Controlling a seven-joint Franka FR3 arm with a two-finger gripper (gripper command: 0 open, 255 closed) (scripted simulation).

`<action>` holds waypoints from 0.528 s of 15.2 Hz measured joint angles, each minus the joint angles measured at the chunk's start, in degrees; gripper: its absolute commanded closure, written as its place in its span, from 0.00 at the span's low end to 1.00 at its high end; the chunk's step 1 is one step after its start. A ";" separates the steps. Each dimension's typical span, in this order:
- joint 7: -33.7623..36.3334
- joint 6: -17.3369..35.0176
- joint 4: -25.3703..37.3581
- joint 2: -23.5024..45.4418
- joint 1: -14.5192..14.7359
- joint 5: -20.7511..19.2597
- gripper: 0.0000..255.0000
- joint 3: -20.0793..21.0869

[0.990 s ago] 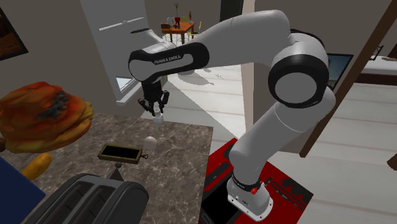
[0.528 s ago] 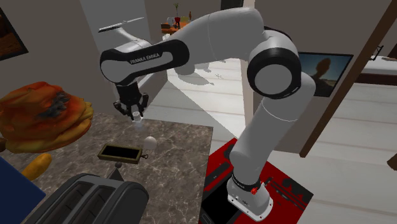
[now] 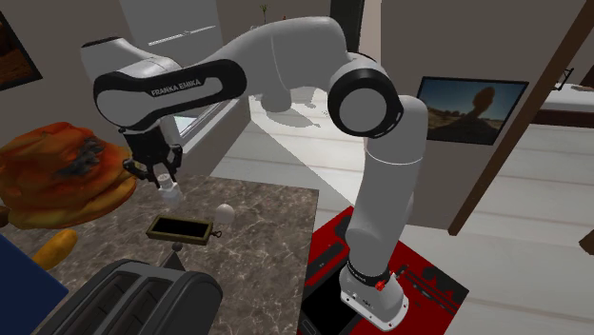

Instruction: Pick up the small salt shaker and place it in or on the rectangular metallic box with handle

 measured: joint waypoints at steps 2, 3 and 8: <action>0.67 0.99 -0.23 0.90 0.31 -0.48 1.00 0.16; 0.76 1.69 -0.76 1.09 0.33 -0.59 1.00 0.15; 1.20 5.40 -4.03 1.63 0.42 -0.94 1.00 0.15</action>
